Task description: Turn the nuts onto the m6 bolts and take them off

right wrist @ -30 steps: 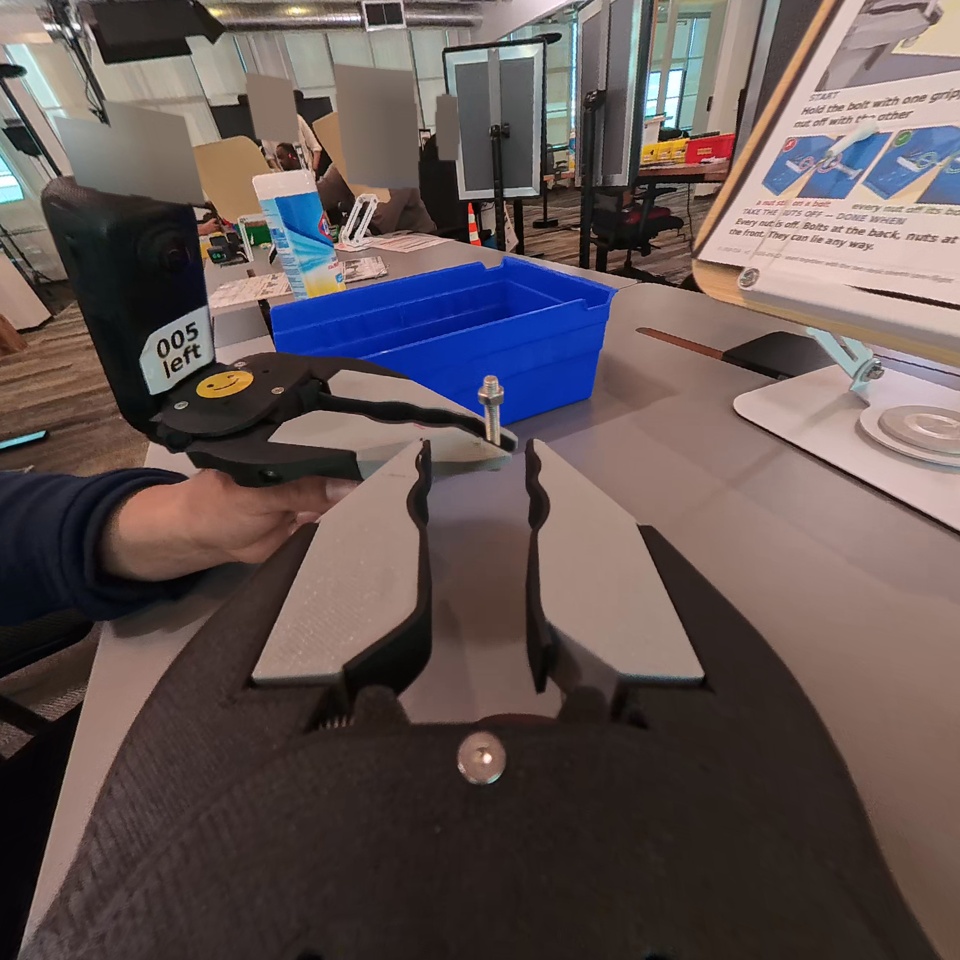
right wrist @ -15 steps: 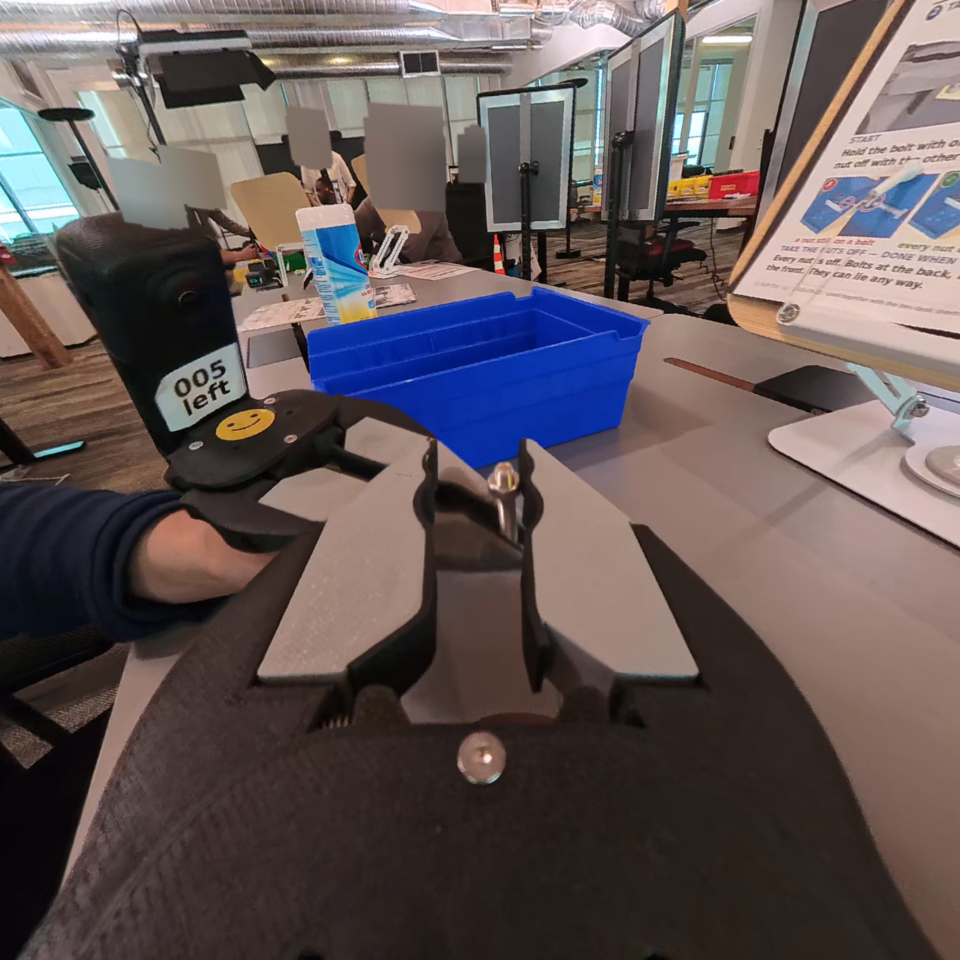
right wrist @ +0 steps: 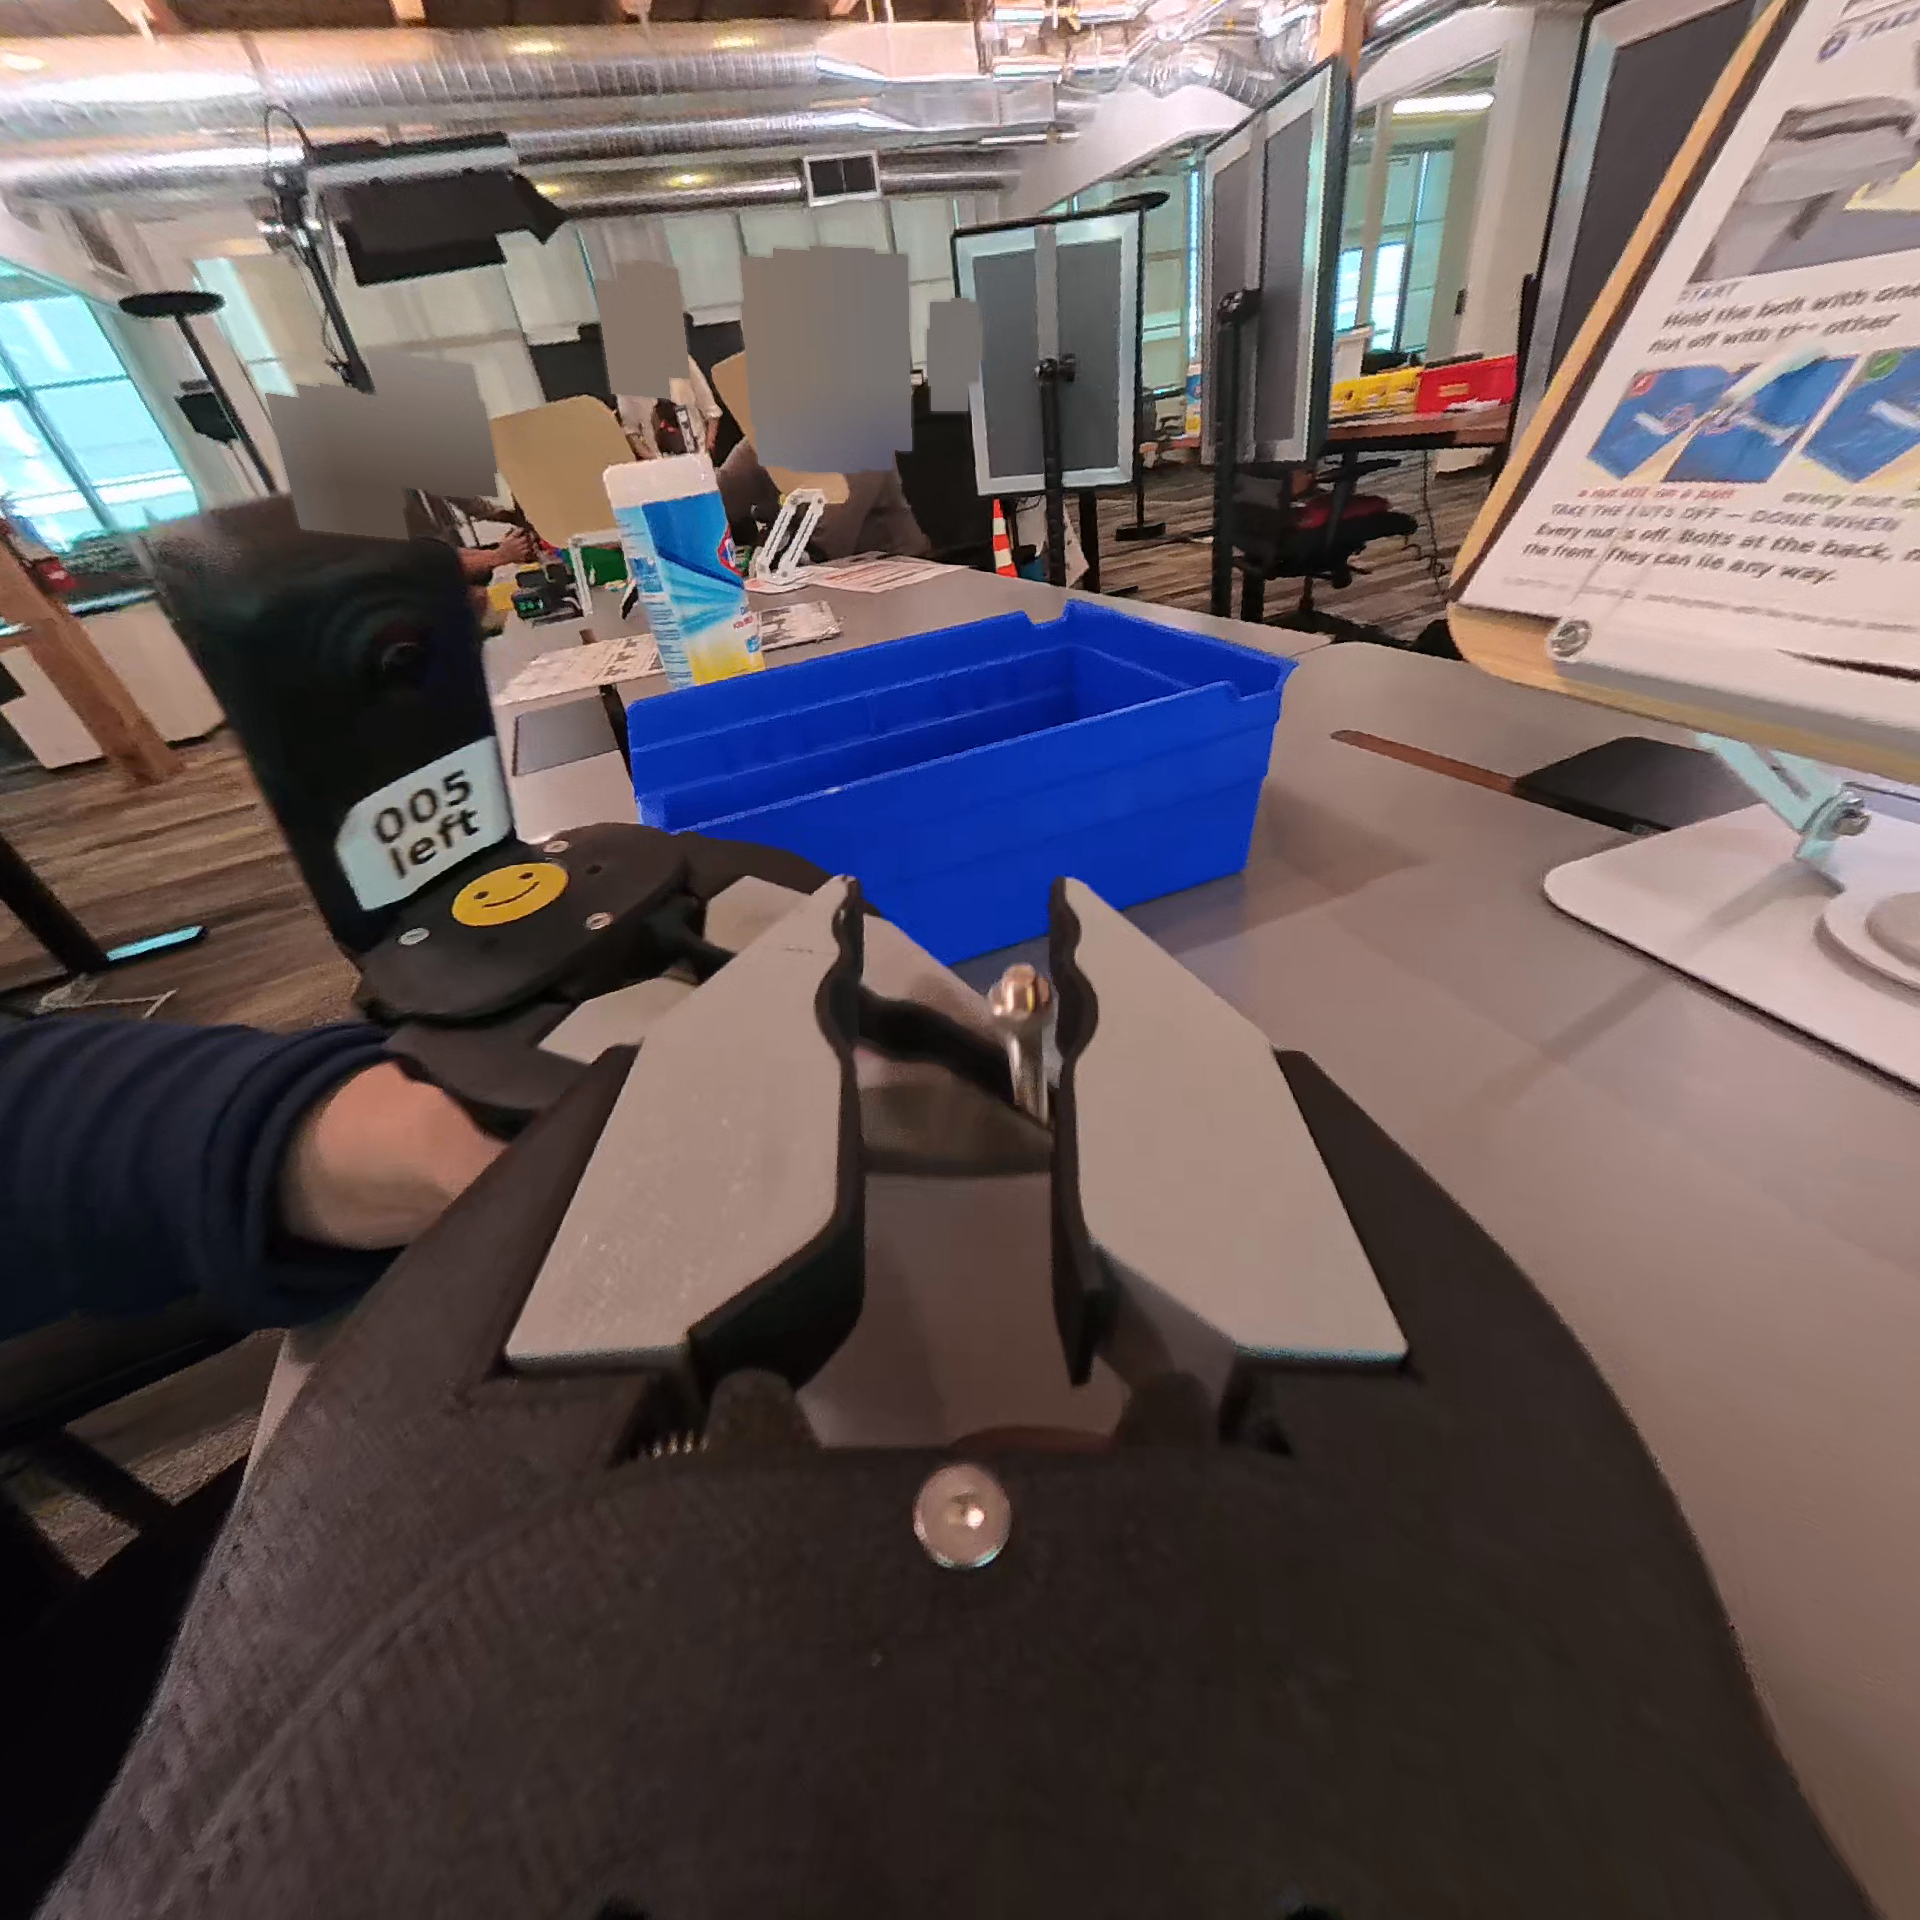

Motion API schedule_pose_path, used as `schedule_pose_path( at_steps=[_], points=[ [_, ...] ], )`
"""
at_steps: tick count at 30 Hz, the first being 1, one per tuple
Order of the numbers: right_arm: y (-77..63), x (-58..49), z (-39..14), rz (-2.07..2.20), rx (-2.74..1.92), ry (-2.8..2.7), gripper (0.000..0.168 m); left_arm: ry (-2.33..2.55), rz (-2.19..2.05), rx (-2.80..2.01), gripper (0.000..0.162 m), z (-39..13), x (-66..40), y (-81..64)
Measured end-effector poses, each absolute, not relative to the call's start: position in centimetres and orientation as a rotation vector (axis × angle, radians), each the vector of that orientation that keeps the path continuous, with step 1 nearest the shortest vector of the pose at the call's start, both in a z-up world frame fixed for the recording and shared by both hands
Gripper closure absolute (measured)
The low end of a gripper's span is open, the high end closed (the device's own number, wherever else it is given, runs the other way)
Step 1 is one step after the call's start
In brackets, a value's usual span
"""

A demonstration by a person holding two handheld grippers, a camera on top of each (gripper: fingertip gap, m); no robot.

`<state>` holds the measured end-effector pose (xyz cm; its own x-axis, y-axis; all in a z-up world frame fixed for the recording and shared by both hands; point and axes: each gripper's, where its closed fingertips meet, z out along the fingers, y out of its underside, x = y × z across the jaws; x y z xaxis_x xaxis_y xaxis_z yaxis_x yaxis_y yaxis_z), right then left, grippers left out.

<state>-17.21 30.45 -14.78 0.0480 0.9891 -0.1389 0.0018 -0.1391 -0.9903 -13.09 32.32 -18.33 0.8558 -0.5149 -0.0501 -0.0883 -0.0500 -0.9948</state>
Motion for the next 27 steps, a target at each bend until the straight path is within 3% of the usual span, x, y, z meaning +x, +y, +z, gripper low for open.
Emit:
schedule_pose_path(
  at_steps=[5,27],
  points=[
    [31.4,-15.8,-14.6,1.233,-1.338,-1.091,0.138,0.358,-0.339,-1.647,0.159,-18.6,-16.4,33.3],
    [30.4,-17.5,-15.5,1.281,-1.379,-1.136,0.136,0.488,-0.374,-1.632,0.159,-18.9,-13.1,32.4]
  ],
)
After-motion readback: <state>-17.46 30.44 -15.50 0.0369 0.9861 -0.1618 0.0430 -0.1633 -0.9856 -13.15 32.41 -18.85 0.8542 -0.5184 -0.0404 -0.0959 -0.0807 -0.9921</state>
